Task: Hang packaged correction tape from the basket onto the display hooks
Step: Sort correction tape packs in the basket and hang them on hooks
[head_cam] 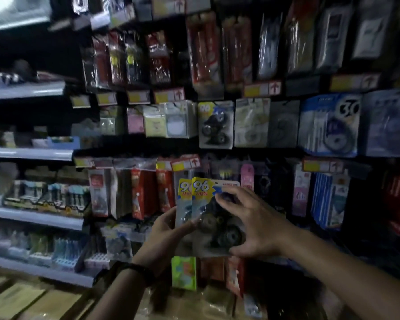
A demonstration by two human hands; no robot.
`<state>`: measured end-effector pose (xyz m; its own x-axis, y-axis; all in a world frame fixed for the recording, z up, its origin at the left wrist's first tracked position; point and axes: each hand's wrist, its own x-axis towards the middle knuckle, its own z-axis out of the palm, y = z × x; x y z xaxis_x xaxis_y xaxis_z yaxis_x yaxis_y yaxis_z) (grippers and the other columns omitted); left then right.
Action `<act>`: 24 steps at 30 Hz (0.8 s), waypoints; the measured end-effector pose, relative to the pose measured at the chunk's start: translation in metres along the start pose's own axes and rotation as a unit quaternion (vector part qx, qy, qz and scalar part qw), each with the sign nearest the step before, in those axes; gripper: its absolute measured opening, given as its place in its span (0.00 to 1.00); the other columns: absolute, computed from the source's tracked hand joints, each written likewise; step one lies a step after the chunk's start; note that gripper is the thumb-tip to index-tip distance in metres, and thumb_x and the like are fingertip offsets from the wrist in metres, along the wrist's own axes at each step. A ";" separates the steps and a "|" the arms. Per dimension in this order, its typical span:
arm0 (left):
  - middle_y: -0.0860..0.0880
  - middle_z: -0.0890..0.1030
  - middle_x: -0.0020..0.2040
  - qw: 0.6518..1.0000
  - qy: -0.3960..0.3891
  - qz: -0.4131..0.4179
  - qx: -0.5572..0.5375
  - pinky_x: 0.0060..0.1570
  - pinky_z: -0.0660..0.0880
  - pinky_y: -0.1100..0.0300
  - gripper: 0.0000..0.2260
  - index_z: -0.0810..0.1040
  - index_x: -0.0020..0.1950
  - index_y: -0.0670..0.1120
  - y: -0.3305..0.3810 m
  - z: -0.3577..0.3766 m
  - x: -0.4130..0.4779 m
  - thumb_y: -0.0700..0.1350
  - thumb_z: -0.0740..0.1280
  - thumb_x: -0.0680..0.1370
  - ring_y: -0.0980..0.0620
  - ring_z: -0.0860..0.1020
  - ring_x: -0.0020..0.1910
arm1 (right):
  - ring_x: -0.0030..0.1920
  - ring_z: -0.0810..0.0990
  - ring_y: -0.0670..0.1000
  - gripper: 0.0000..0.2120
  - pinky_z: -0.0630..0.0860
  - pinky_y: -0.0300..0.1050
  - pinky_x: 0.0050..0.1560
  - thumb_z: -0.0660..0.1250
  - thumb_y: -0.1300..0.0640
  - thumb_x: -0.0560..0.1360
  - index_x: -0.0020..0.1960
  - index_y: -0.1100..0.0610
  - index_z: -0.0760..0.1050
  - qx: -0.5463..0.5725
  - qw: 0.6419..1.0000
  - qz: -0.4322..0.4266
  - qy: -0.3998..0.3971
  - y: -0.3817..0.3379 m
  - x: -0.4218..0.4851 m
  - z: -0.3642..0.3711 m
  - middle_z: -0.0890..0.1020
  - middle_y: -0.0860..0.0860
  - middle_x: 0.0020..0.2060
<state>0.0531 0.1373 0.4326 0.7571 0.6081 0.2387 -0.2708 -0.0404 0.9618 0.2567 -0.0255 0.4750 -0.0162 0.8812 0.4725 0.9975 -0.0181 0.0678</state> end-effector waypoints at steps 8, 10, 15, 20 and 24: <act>0.47 0.89 0.55 0.987 0.095 0.121 0.055 0.53 0.84 0.48 0.17 0.82 0.64 0.50 0.075 -0.021 0.053 0.41 0.76 0.76 0.47 0.88 0.55 | 0.82 0.49 0.52 0.53 0.71 0.57 0.72 0.77 0.36 0.63 0.83 0.47 0.60 -0.057 0.996 0.033 0.055 0.028 0.071 -0.052 0.54 0.49 0.81; 0.50 0.90 0.51 0.974 0.138 0.161 0.082 0.43 0.84 0.61 0.13 0.84 0.61 0.50 0.090 -0.030 0.068 0.38 0.75 0.78 0.51 0.88 0.51 | 0.82 0.50 0.54 0.52 0.71 0.57 0.73 0.77 0.36 0.64 0.83 0.49 0.61 -0.089 0.993 0.035 0.065 0.033 0.093 -0.062 0.55 0.52 0.82; 0.48 0.89 0.52 0.954 0.207 0.204 0.075 0.54 0.85 0.45 0.11 0.85 0.59 0.50 0.115 -0.047 0.092 0.40 0.76 0.79 0.47 0.88 0.53 | 0.82 0.47 0.56 0.51 0.68 0.56 0.74 0.76 0.37 0.67 0.83 0.49 0.59 -0.167 0.982 0.051 0.074 0.042 0.140 -0.080 0.52 0.53 0.83; 0.48 0.89 0.52 0.949 0.213 0.221 0.068 0.56 0.84 0.42 0.10 0.84 0.59 0.49 0.118 -0.049 0.100 0.40 0.75 0.79 0.46 0.88 0.53 | 0.83 0.45 0.58 0.49 0.63 0.57 0.77 0.75 0.40 0.70 0.84 0.51 0.56 -0.217 0.970 0.073 0.078 0.052 0.171 -0.084 0.48 0.55 0.84; 0.49 0.89 0.52 0.954 0.196 0.214 0.073 0.53 0.85 0.45 0.11 0.84 0.59 0.51 0.114 -0.048 0.104 0.40 0.75 0.79 0.47 0.88 0.53 | 0.83 0.45 0.61 0.49 0.63 0.63 0.78 0.76 0.42 0.71 0.84 0.53 0.56 -0.238 0.963 0.076 0.103 0.062 0.188 -0.078 0.47 0.58 0.84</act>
<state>0.0728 0.2339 0.5606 0.3078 0.7600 0.5725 -0.3971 -0.4441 0.8031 0.3101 0.1021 0.6362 0.0656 0.7394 0.6701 0.8464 -0.3969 0.3550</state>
